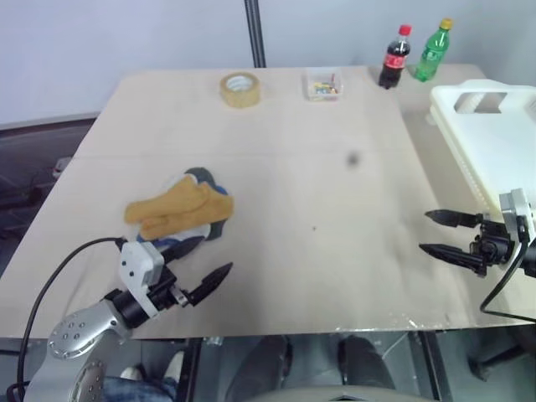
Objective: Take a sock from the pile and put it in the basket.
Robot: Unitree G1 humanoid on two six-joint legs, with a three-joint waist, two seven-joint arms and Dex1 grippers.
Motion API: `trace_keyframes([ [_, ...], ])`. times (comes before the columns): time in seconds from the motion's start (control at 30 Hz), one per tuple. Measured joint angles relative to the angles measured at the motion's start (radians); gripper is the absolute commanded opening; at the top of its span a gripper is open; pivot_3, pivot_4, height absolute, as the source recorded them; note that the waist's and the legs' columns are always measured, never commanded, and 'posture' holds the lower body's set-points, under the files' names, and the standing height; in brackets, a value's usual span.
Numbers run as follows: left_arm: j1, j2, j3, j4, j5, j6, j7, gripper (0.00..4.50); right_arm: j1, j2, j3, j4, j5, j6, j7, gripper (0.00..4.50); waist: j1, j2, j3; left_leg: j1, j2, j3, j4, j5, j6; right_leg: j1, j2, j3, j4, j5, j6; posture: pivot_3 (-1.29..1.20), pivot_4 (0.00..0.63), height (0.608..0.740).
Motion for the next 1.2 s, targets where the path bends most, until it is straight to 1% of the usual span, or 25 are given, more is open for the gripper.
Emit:
trace_keyframes([
  [0.3, -0.018, -0.001, -0.001, 0.008, 0.023, -0.001, 0.011, 4.5, -0.006, 0.0, 0.0, 0.001, 0.0, -0.003, 0.006, 4.49, 0.0, 0.0, 0.0, 0.0, 0.0, 0.0, 0.0, 0.0, 0.0, 0.0, 0.0, 0.0, 0.0, 0.0, 0.0, 0.0, 0.15, 0.74],
  [0.4, -0.055, -0.018, -0.001, 0.013, 0.035, 0.004, 0.063, 4.5, -0.008, 0.001, 0.002, -0.01, 0.0, -0.001, 0.008, 4.49, 0.0, 0.0, 0.0, 0.0, 0.0, 0.0, 0.0, 0.0, 0.0, 0.0, 0.0, 0.0, 0.0, 0.0, 0.0, 0.0, 0.15, 0.74],
  [0.53, -0.131, -0.044, -0.003, 0.016, 0.055, 0.036, 0.162, 4.5, -0.027, 0.024, 0.017, -0.117, 0.054, 0.05, -0.008, 4.49, -0.002, 0.0, 0.0, 0.0, 0.001, 0.0, 0.0, 0.0, 0.0, 0.0, 0.0, 0.0, 0.0, 0.0, 0.0, 0.0, 0.15, 0.74],
  [0.6, -0.195, -0.045, -0.015, 0.019, 0.114, 0.056, 0.247, 4.5, -0.064, 0.046, 0.043, -0.216, 0.098, 0.096, -0.041, 4.49, -0.002, 0.0, 0.0, 0.0, 0.001, 0.0, 0.0, 0.0, 0.0, 0.0, 0.001, 0.0, 0.0, 0.0, 0.0, 0.0, 0.15, 0.74],
  [0.83, -0.293, -0.067, -0.074, 0.116, 0.299, 0.054, 0.398, 4.5, -0.121, 0.101, 0.08, -0.324, 0.14, 0.127, -0.102, 4.49, 0.002, -0.001, 0.0, -0.001, 0.0, -0.001, 0.0, 0.0, 0.0, 0.0, 0.001, -0.001, 0.0, 0.0, 0.0, 0.0, 0.15, 0.74],
  [0.97, -0.324, -0.071, -0.073, 0.174, 0.344, 0.053, 0.445, 4.5, -0.121, 0.1, 0.08, -0.327, 0.134, 0.119, -0.108, 4.49, 0.001, -0.001, 0.0, -0.001, 0.0, -0.001, 0.0, 0.0, 0.0, 0.0, 0.0, -0.001, 0.0, 0.0, 0.0, 0.0, 0.15, 0.74],
  [1.13, -0.357, -0.071, -0.103, 0.226, 0.379, 0.044, 0.444, 4.5, -0.108, 0.099, 0.08, -0.323, 0.114, 0.104, -0.105, 4.49, 0.0, -0.001, 0.0, -0.001, 0.0, -0.001, 0.0, 0.0, 0.0, 0.0, 0.001, -0.001, 0.0, 0.0, 0.0, 0.0, 0.15, 0.74],
  [1.2, -0.373, -0.071, -0.106, 0.243, 0.389, 0.039, 0.445, 3.97, -0.102, 0.099, 0.08, -0.323, 0.11, 0.098, -0.104, 4.5, 0.0, -0.001, 0.0, -0.001, 0.0, -0.001, 0.0, 0.0, 0.0, 0.0, 0.001, -0.001, 0.0, 0.0, 0.0, 0.0, 0.15, 0.74],
])
